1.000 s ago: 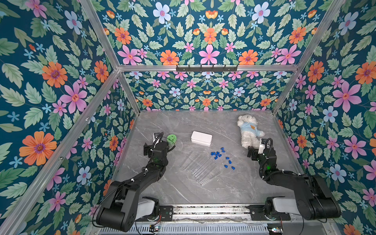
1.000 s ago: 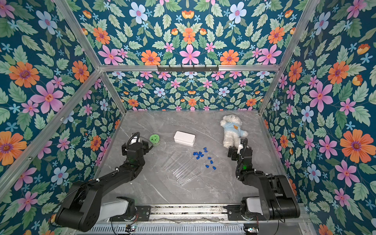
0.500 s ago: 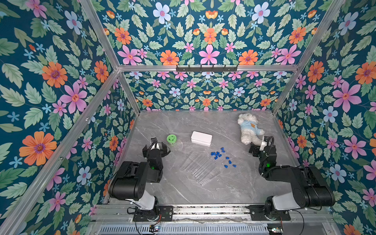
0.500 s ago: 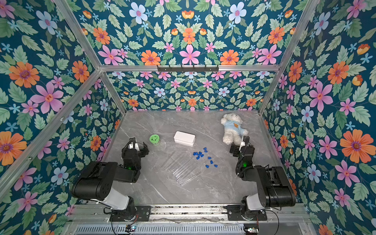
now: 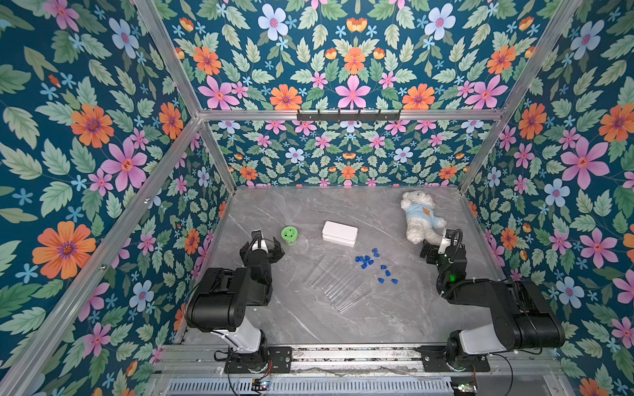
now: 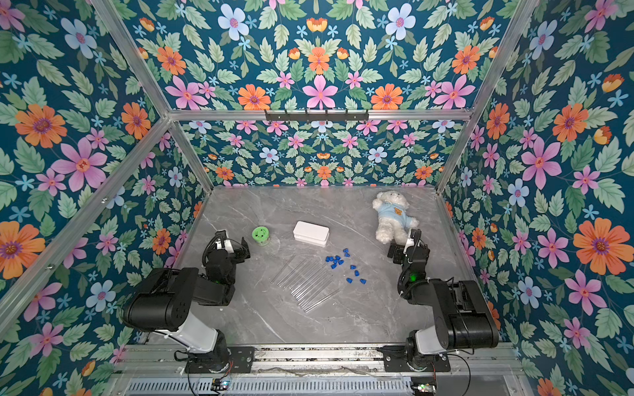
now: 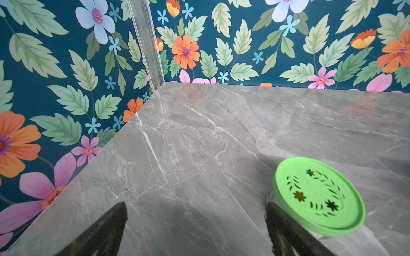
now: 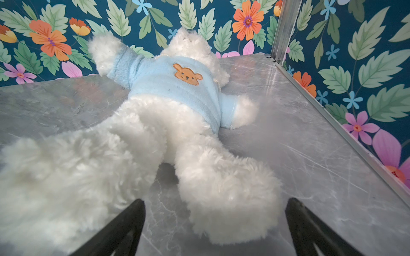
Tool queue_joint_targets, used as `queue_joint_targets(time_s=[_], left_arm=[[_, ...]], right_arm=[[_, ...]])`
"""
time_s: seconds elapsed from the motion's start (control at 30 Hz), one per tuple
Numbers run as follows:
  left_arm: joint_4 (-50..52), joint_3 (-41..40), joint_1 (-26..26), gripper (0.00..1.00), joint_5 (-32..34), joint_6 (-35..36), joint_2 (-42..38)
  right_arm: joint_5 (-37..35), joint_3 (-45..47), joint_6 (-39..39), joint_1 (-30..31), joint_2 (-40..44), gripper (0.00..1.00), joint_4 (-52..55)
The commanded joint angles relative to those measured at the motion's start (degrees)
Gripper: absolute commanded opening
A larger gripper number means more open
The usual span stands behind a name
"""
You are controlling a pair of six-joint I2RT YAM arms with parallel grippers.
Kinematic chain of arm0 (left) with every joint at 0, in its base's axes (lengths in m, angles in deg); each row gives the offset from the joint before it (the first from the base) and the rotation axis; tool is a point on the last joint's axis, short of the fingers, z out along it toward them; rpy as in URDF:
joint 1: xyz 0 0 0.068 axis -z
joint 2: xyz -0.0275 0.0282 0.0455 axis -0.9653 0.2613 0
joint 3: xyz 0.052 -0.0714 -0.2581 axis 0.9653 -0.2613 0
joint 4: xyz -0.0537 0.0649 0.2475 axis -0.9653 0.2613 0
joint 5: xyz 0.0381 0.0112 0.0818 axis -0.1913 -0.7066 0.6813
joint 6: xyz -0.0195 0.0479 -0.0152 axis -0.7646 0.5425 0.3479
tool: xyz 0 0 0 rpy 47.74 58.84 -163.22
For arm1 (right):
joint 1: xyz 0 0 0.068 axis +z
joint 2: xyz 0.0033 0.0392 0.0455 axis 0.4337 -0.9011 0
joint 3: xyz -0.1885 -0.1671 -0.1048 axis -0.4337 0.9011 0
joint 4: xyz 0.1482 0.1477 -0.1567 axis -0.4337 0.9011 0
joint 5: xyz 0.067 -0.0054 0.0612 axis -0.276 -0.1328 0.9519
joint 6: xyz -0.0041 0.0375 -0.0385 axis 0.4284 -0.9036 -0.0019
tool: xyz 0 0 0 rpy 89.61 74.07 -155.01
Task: Remove stoppers from test tubes
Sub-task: Reset both arms
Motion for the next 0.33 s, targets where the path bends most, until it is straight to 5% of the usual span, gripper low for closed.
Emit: queue_joint_targets(time_s=[0.0, 0.3], left_arm=[[-1.97, 0.18, -0.05, 1.0, -0.16, -0.59, -0.03], [-0.76, 0.56, -1.1, 1.0, -2.65, -1.02, -0.21]], right_arm=[[-0.5, -0.08, -0.16, 0.01, 0.01, 0.99, -1.12], [-0.47, -0.08, -0.19, 0.05, 0.01, 0.99, -1.19]])
